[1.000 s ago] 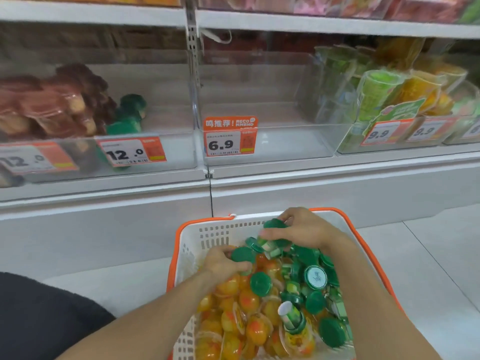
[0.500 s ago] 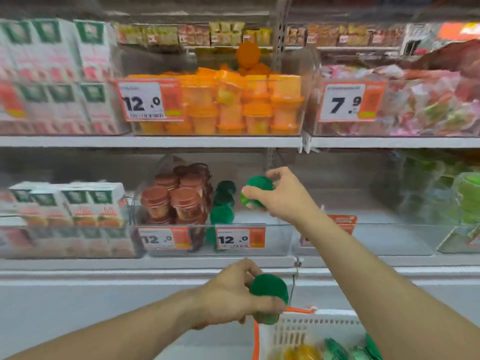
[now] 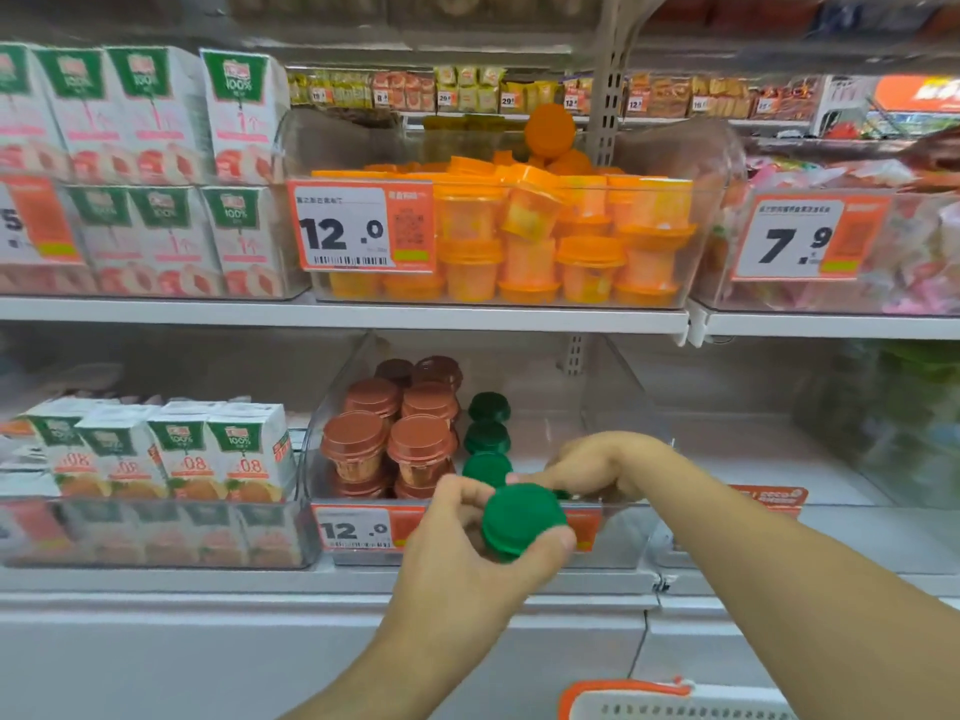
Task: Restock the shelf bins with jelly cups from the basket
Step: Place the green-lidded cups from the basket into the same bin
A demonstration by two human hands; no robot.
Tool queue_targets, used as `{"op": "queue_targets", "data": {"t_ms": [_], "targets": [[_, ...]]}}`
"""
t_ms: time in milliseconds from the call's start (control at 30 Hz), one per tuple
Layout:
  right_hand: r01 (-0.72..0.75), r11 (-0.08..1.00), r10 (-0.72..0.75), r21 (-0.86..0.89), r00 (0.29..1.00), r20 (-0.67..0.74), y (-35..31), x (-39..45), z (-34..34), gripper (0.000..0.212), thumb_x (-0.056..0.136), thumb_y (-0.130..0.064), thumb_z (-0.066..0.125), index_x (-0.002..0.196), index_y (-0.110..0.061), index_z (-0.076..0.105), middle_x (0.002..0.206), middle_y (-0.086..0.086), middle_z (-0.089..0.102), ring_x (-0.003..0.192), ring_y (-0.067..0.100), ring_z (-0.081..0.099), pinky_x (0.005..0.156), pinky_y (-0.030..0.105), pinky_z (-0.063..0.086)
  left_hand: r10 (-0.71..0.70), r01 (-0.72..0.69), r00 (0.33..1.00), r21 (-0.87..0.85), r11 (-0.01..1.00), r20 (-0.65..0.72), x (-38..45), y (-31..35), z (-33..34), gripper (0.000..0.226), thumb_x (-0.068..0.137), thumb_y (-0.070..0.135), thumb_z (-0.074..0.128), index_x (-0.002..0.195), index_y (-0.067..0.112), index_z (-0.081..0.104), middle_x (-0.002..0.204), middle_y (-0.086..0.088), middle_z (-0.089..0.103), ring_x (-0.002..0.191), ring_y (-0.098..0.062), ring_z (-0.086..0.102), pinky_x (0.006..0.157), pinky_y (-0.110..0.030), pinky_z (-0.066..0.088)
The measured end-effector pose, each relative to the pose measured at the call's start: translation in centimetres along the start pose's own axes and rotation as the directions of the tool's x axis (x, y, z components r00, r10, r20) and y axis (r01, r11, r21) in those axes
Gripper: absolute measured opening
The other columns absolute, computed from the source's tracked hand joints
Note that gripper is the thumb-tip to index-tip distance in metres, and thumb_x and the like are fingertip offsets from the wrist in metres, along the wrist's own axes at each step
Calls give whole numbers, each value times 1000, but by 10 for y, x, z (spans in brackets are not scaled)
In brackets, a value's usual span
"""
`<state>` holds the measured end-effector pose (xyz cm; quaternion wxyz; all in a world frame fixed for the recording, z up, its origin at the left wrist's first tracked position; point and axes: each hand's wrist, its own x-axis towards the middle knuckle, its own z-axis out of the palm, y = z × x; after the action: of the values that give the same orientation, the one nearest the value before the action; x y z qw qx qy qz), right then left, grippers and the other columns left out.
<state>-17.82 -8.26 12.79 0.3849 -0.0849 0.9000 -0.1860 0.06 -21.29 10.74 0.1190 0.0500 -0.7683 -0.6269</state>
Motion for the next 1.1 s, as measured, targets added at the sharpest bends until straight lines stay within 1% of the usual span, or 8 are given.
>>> {"op": "queue_targets", "data": {"t_ms": [167,233,333,467,567,700,867,1100], "targets": [[297,955,-279,-19,868,-411,1,-35,-6,81,85,-75,36,122,-7,60,112,13,70,95,24,70,88,42,59,86,-92,987,-39,995,-133,11,-2,4,49,68,38,88,103,37,54,94,22,67,87,1,64,72,-13,50],[496,850,-436,177,851,-293,1,-59,-3,62,91,-65,44,118,-12,62,107,9,72,94,23,71,86,38,59,125,-141,976,-80,987,-177,15,0,9,51,69,29,89,107,36,56,98,19,68,91,-1,65,75,-16,52],[559,743,-570,368,817,-91,4,-77,8,40,94,-39,62,123,-11,61,115,11,71,107,29,68,89,39,58,175,-190,970,-80,978,-170,19,-1,17,57,71,20,89,115,35,57,106,21,67,99,-1,65,81,-18,53],[568,650,-487,505,822,-297,9,-64,5,38,89,-24,72,121,-7,60,111,15,72,97,31,71,86,40,57,171,-156,982,164,974,-79,20,-8,23,85,79,29,82,147,39,33,140,26,44,127,0,48,105,-21,43],[523,709,-327,473,838,-437,11,-40,-12,37,93,-27,68,123,-10,55,110,15,71,85,27,71,78,37,57,202,-201,979,413,888,41,14,-11,26,67,87,19,65,143,35,32,152,26,20,139,5,26,113,-18,28],[296,834,-147,466,932,-331,4,4,-20,35,98,-26,62,126,-8,52,114,14,66,90,25,68,85,36,60,258,-290,957,493,820,135,8,-15,33,46,85,17,58,115,42,34,132,31,21,125,13,19,106,-12,26],[69,933,33,353,961,-274,-2,41,-10,43,101,-37,53,126,-2,57,122,15,67,90,22,69,89,38,59,277,-328,945,513,793,176,12,-21,35,49,76,23,54,117,40,33,128,31,19,125,14,13,107,-12,22],[46,931,51,363,966,-253,4,49,-6,32,106,-30,42,127,-7,53,115,10,64,86,20,66,83,36,60,305,-363,932,535,763,198,14,-30,29,50,80,21,55,125,34,37,141,26,20,135,8,12,107,-10,16]]}}
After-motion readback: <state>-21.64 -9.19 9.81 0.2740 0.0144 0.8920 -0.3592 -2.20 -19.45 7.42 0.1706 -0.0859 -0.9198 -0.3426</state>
